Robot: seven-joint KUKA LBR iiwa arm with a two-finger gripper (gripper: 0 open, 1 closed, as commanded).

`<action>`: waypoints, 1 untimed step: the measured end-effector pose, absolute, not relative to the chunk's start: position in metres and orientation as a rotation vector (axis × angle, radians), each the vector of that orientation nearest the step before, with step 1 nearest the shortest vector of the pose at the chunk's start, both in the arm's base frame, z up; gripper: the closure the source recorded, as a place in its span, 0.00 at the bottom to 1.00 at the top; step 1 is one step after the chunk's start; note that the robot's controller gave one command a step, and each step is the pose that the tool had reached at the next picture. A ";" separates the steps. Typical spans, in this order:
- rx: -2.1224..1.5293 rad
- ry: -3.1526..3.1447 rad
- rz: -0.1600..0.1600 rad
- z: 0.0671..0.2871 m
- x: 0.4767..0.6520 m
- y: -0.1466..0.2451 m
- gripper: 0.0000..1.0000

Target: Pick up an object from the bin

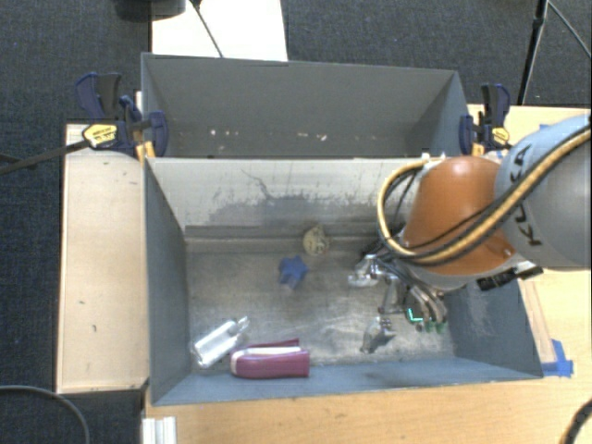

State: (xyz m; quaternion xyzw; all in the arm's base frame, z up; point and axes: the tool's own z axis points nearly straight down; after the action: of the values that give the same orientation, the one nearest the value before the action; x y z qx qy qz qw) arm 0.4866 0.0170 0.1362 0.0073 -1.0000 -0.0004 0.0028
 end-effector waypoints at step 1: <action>0.185 -3.142 -0.008 0.143 0.516 0.123 0.00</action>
Offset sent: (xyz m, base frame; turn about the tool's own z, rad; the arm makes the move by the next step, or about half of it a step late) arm 0.0287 0.1009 0.0063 -0.0947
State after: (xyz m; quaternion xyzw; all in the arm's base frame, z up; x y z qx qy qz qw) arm 0.5165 0.1233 0.1434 0.0589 -0.9983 -0.0024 -0.0030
